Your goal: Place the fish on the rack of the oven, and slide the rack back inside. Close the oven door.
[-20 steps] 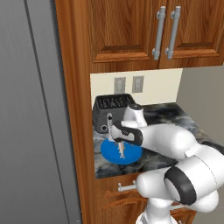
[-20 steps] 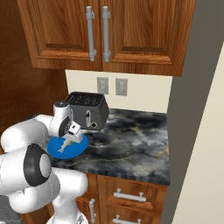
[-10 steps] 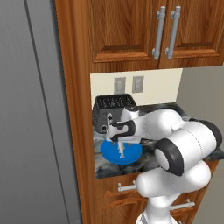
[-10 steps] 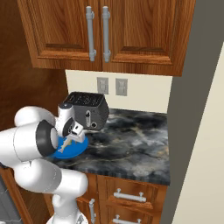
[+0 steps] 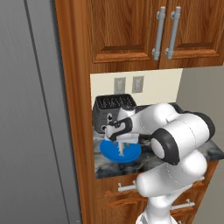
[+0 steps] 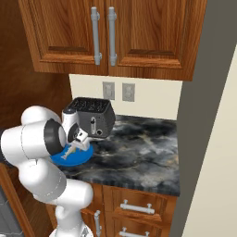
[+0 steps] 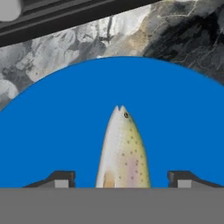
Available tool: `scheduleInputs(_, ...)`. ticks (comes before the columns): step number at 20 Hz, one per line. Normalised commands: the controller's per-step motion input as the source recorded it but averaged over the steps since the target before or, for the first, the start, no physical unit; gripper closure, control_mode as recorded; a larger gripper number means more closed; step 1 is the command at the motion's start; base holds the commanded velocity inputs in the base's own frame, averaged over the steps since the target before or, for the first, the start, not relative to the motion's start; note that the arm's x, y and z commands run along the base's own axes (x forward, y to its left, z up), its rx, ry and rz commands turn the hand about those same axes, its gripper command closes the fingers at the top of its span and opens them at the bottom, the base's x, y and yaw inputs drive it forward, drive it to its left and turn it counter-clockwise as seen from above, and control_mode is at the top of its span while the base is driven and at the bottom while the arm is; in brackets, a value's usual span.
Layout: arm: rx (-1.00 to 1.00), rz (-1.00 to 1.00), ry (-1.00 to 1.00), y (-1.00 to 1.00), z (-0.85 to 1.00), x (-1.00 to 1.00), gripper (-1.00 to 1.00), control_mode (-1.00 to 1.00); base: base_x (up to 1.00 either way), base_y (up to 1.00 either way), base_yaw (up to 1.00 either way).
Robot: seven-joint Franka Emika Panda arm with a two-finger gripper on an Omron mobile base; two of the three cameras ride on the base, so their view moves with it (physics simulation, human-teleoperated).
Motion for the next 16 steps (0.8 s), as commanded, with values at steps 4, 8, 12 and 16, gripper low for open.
scheduleInputs(4, 0.0, 0.0, 0.0, 0.0, 0.0, 0.0, 1.0, -1.0, 0.0, 0.0, 0.0)
scheduleInputs(8, 0.0, 0.0, 0.0, 0.0, 0.0, 0.0, 1.0, -1.0, 0.0, 0.0, 0.0)
scheduleInputs(12, 0.0, 0.0, -0.03, -0.09, 0.1, -0.03, 1.0, -1.0, 0.0, 0.0, 0.0)
scheduleInputs(16, 0.0, 0.0, -0.13, -0.44, 0.59, -0.21, 1.0, -1.0, 0.0, 0.0, 0.0)
